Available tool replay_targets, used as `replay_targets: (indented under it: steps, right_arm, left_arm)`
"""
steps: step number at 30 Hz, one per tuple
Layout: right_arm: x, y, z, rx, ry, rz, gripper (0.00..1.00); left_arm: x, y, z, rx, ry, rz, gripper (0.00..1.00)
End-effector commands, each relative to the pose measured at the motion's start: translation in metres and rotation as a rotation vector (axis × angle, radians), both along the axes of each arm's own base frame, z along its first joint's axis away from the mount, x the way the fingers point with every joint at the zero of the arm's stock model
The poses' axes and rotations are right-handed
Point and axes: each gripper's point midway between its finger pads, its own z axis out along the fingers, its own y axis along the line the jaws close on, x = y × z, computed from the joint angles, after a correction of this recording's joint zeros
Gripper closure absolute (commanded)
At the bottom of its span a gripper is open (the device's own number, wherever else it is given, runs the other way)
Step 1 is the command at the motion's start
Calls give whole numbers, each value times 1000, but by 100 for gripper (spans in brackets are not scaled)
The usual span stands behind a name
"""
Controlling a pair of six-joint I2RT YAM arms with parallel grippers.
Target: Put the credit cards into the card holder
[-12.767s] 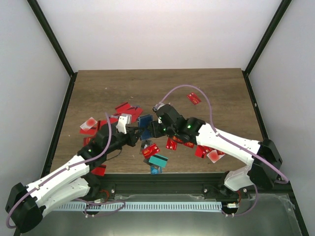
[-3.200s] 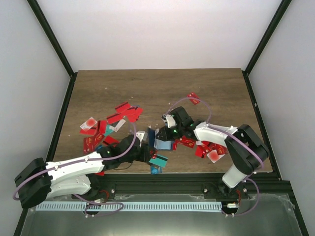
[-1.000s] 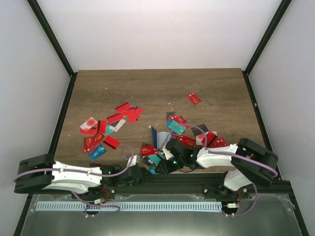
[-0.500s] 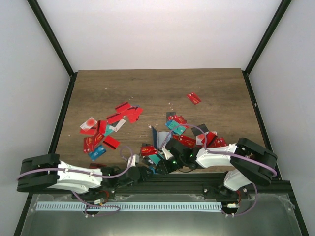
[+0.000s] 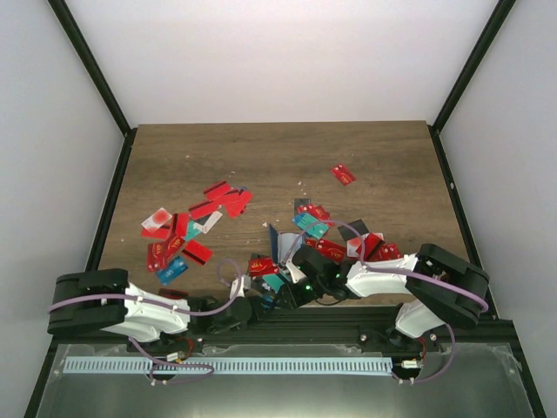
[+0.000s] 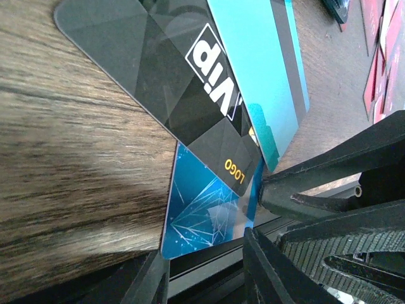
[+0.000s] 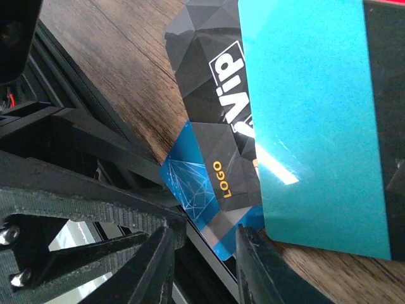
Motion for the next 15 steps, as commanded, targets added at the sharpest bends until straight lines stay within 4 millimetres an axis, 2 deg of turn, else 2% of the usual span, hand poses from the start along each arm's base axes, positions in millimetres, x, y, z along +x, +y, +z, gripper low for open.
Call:
replay_targets:
  steps: [1,9,15]
  right_arm:
    - [-17,-23,-29,-131,52,15,70]
    - [-16,-23,-29,-132,48,15,70]
    - [-16,-23,-29,-133,49,15,70]
  left_arm:
    - [17,26,-18,114,-85,64,68]
    - [25,29,-5,106,-133,87,78]
    - [27,31,1,88,-151,101,80]
